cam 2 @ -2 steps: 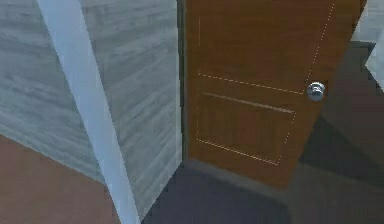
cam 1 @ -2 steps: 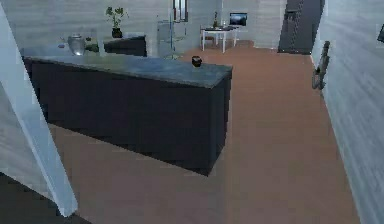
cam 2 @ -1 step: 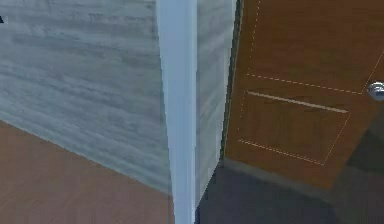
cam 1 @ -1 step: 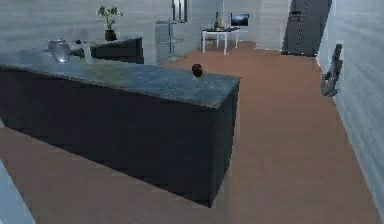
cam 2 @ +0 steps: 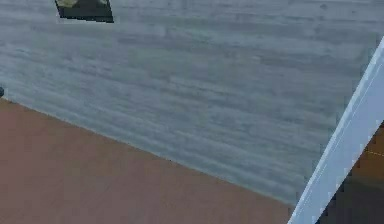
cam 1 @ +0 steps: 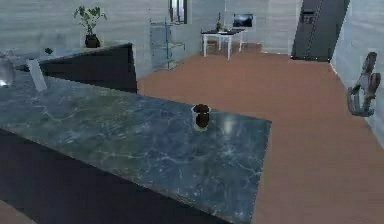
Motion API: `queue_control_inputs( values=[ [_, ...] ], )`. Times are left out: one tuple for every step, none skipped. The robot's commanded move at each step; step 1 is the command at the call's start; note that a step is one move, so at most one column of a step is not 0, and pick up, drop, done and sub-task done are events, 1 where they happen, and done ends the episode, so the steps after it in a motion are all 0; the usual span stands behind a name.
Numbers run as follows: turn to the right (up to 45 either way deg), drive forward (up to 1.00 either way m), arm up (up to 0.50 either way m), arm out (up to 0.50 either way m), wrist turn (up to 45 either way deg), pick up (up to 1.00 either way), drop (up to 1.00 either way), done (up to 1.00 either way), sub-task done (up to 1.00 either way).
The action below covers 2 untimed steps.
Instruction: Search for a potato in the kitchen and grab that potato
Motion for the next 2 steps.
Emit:
queue_control_inputs(
  values=[
    [-45.0, 0.0, 0.0, 0.0, 0.0, 0.0, 0.0, 0.0, 0.0],
    [-39.0, 0.0, 0.0, 0.0, 0.0, 0.0, 0.0, 0.0, 0.0]
  ],
)
